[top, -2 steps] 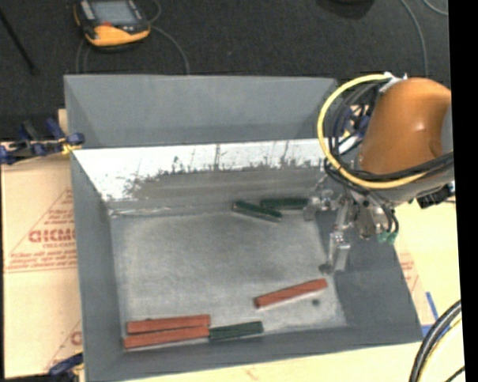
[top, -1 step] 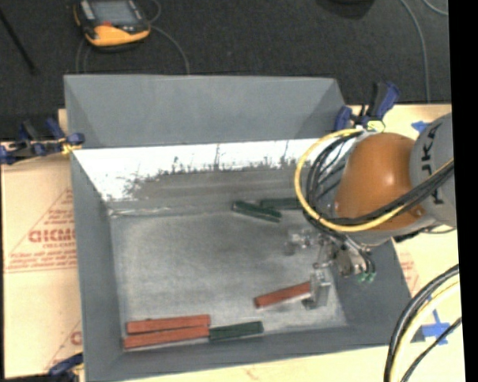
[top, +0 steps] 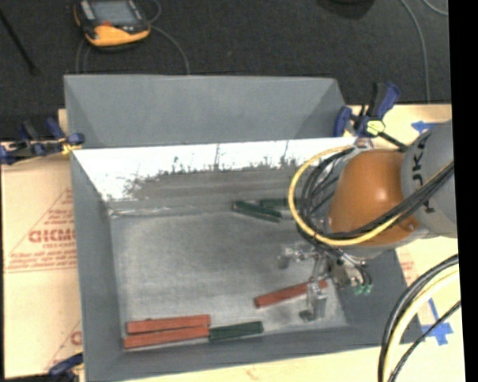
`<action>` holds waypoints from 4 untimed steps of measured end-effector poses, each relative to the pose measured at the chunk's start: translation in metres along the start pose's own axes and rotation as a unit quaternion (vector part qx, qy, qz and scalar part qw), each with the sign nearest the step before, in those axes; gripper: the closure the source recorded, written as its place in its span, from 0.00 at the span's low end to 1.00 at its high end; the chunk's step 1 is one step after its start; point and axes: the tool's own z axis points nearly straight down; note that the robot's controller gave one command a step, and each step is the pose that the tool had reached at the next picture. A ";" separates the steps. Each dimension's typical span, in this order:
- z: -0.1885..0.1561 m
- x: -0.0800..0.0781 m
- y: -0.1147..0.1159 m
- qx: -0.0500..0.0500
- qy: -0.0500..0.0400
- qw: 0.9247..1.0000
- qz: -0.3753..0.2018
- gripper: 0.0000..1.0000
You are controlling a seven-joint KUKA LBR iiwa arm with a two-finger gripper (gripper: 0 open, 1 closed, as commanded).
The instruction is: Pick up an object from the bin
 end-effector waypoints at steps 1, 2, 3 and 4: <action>-0.005 0.018 0.001 -0.001 -0.001 1.000 0.021 0.00; 0.044 0.019 -0.003 0.000 -0.005 0.999 0.040 0.00; 0.042 0.005 -0.018 0.000 -0.004 0.997 0.076 1.00; 0.042 0.005 -0.018 0.000 -0.004 0.997 0.076 1.00</action>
Offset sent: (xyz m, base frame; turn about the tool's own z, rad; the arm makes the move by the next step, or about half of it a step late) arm -0.0206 -0.0054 -0.0435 0.0813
